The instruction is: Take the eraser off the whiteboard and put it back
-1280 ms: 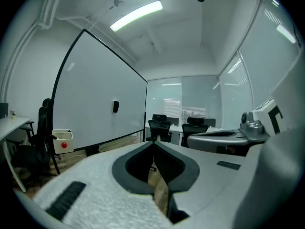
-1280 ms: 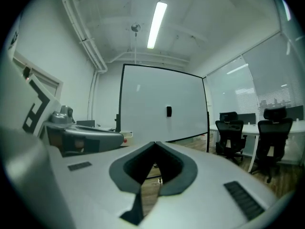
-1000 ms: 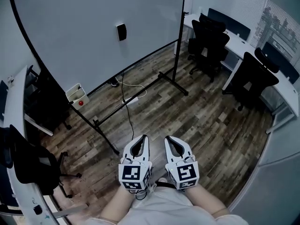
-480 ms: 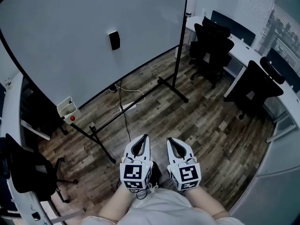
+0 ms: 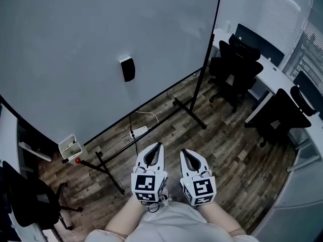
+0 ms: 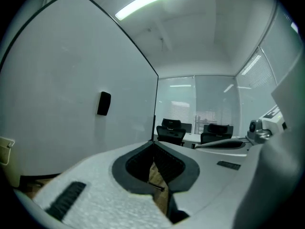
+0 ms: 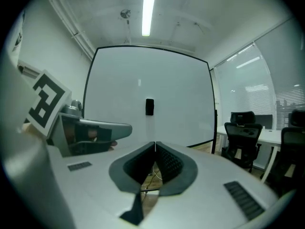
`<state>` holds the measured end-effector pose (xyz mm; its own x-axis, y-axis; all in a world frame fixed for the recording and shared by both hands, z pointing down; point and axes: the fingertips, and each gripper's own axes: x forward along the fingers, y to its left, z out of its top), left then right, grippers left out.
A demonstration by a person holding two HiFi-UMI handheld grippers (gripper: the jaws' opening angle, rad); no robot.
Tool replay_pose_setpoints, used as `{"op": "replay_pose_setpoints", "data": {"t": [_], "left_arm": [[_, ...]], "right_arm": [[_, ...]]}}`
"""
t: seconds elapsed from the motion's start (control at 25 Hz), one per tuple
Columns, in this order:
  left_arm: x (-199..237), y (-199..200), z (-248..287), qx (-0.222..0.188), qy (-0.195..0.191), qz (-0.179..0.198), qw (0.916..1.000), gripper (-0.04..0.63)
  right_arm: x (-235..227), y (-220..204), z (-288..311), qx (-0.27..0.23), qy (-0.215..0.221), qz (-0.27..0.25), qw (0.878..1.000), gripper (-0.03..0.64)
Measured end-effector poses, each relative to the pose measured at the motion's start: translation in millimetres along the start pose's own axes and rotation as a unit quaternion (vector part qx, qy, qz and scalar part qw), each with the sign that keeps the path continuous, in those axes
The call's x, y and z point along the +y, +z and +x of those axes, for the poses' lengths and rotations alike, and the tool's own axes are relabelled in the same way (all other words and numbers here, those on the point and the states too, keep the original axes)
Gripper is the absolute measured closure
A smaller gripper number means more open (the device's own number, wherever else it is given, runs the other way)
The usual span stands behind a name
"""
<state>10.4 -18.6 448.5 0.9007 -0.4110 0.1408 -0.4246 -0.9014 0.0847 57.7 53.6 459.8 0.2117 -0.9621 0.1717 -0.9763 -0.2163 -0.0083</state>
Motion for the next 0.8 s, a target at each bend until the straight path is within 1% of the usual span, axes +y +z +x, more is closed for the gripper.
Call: {"op": "replay_pose_setpoints", "data": {"t": [0.2, 0.48, 0.64, 0.8], "left_arm": [[56.3, 25.3, 40.9, -0.02, 0.025, 0.006, 0.9995, 0.578], [105.2, 21.9, 67.7, -0.012, 0.068, -0.007, 0.9976, 0.578], [128.3, 24.2, 86.7, -0.016, 0.11, -0.013, 0.9937, 0.577], [146.8, 34.1, 108.9, -0.025, 0.164, -0.013, 0.9861, 0.578]], "right_arm": [[-1.8, 19.5, 69.2, -0.007, 0.018, -0.005, 1.0, 0.589], [-4.7, 19.9, 134.2, 0.006, 0.056, -0.002, 0.998, 0.589], [-10.5, 26.1, 168.9, 0.001, 0.097, -0.012, 0.995, 0.589], [-22.1, 37.0, 208.1, -0.007, 0.149, -0.02, 0.989, 0.589]]}}
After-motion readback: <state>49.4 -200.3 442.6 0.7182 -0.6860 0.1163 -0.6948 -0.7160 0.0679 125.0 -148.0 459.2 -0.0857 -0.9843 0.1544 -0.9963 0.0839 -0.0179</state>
